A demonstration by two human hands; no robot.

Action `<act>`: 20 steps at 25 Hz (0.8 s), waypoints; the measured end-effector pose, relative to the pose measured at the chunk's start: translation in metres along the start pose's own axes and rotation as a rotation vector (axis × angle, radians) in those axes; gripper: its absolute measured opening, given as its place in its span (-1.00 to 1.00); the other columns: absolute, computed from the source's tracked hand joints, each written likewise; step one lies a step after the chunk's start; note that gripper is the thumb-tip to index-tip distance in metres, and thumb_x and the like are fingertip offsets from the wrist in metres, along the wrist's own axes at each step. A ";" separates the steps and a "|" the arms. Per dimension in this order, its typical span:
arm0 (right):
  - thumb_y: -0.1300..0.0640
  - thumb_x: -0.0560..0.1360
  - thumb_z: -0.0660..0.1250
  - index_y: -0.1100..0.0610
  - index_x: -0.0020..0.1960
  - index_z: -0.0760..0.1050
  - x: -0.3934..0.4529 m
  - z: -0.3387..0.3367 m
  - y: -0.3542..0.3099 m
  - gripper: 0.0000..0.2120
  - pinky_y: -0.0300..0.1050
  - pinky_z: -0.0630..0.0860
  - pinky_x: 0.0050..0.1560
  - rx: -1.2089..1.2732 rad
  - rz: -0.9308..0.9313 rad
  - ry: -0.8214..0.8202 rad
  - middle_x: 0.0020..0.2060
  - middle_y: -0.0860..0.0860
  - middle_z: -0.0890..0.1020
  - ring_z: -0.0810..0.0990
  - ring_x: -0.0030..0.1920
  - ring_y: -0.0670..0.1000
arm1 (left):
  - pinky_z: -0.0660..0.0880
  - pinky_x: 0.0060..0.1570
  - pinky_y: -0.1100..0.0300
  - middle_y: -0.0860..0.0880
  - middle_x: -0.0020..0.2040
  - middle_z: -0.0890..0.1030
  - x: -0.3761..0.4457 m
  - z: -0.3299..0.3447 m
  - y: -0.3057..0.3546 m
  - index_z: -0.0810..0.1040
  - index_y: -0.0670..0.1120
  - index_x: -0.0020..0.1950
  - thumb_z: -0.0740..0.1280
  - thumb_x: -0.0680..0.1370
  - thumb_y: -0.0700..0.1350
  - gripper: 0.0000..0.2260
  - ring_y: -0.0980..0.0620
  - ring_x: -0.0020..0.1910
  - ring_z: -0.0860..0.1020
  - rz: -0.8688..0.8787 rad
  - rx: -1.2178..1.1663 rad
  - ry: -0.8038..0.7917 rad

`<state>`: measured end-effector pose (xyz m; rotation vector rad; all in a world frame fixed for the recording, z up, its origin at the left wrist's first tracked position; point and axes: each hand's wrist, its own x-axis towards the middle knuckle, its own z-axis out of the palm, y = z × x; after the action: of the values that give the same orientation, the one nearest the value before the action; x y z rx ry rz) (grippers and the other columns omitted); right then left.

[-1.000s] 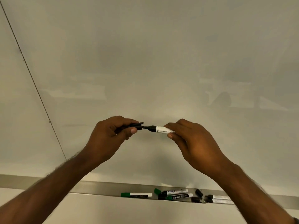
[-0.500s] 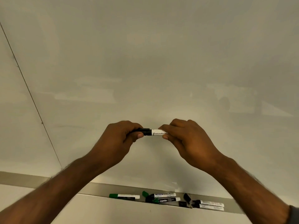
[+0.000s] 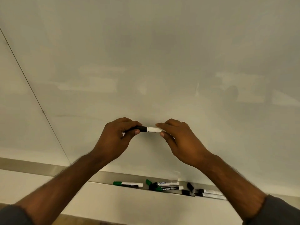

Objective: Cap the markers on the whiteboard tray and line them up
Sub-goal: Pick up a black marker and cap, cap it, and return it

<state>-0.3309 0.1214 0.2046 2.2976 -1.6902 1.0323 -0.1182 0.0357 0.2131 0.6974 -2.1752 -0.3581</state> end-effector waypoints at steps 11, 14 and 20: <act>0.29 0.36 0.38 -0.03 0.08 0.58 -0.056 0.219 -0.010 -0.65 -0.06 0.25 -0.10 -0.210 0.381 -0.193 -0.16 -0.07 0.65 0.53 -0.07 0.07 | 0.45 -0.10 0.28 0.00 -0.08 0.66 -0.106 0.064 -0.166 0.69 -0.07 -0.02 0.44 0.45 -0.24 -0.85 0.02 -0.15 0.60 -0.330 -0.005 -0.251; 0.31 0.41 0.28 -0.01 0.14 0.56 -0.063 0.254 -0.005 -0.63 -0.02 0.32 0.00 -0.249 0.463 -0.286 -0.07 -0.01 0.63 0.51 0.02 0.10 | 0.42 -0.03 0.31 -0.02 -0.03 0.67 -0.126 0.079 -0.191 0.68 -0.10 0.01 0.39 0.48 -0.24 -0.85 0.01 -0.09 0.59 -0.408 0.013 -0.346; 0.29 0.43 0.24 0.03 0.10 0.57 -0.067 0.286 0.004 -0.68 0.05 0.34 0.07 -0.284 0.479 -0.366 -0.07 0.00 0.67 0.48 0.05 0.12 | 0.39 0.01 0.27 -0.07 0.02 0.66 -0.143 0.103 -0.218 0.66 -0.12 0.05 0.33 0.51 -0.26 -0.82 -0.05 -0.01 0.58 -0.447 0.031 -0.434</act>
<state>-0.2146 0.0423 -0.0532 2.0324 -2.4262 0.3834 -0.0440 -0.0534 -0.0423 1.2195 -2.4144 -0.7680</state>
